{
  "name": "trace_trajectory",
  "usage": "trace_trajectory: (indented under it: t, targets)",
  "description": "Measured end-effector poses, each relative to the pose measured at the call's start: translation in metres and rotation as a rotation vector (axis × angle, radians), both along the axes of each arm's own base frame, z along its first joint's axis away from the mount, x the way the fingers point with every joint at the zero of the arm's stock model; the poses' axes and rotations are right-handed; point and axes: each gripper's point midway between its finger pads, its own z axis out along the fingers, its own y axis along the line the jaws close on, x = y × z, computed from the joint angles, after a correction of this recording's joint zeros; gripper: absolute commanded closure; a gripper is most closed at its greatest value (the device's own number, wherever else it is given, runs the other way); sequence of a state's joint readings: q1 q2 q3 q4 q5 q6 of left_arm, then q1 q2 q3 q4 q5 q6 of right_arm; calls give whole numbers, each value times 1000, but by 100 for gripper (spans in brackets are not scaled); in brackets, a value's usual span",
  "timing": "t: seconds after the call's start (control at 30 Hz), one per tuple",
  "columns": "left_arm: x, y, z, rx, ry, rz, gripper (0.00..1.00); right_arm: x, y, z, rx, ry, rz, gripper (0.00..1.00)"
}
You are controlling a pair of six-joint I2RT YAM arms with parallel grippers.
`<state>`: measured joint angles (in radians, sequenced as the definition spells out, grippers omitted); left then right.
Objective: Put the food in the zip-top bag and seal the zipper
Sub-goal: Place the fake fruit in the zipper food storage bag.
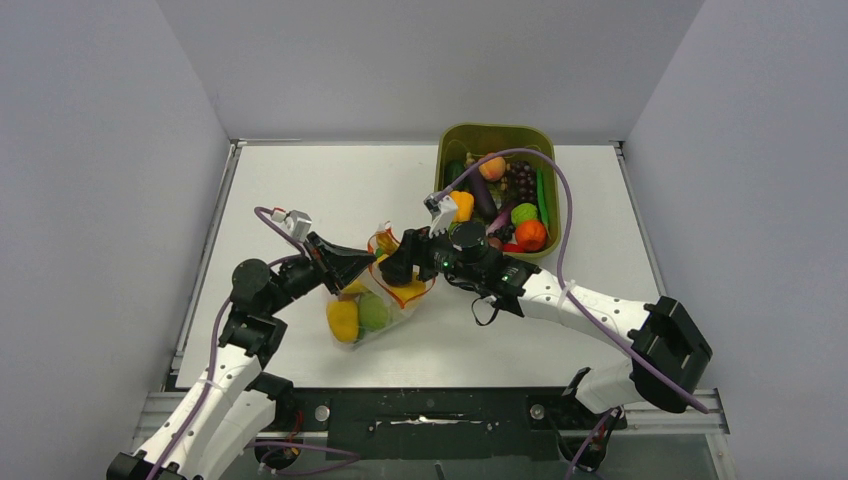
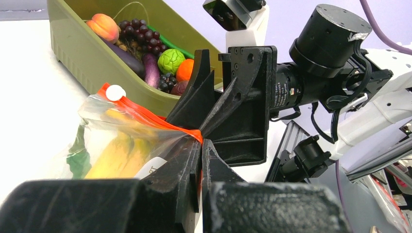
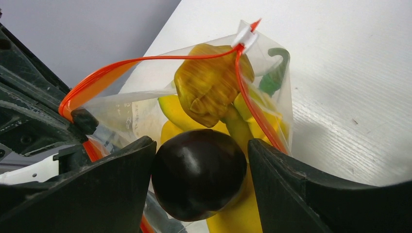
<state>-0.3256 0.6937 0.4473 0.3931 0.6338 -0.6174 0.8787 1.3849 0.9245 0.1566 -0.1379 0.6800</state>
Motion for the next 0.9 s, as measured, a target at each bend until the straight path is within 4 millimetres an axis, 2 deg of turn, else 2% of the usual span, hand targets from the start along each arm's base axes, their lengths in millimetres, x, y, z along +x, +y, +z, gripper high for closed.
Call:
trace_trajectory:
  t: [0.17, 0.3, 0.5, 0.63, 0.9]
  targets:
    - [-3, 1, 3, -5, -14, 0, 100, -1, -7, 2, -42, -13, -3, 26]
    - [-3, 1, -2, -2, -6, 0, 100, -3, -12, 4, -63, -19, -2, 26]
    - [-4, 1, -4, -1, -2, 0, 100, -4, -17, 12, -70, -35, -5, 30]
    - [-3, 1, -4, -1, -2, 0, 100, -6, -20, 15, -69, -40, -5, 37]
    - [-4, 1, -5, 0, 0, 0, 100, -7, -21, 16, -71, -39, -4, 63]
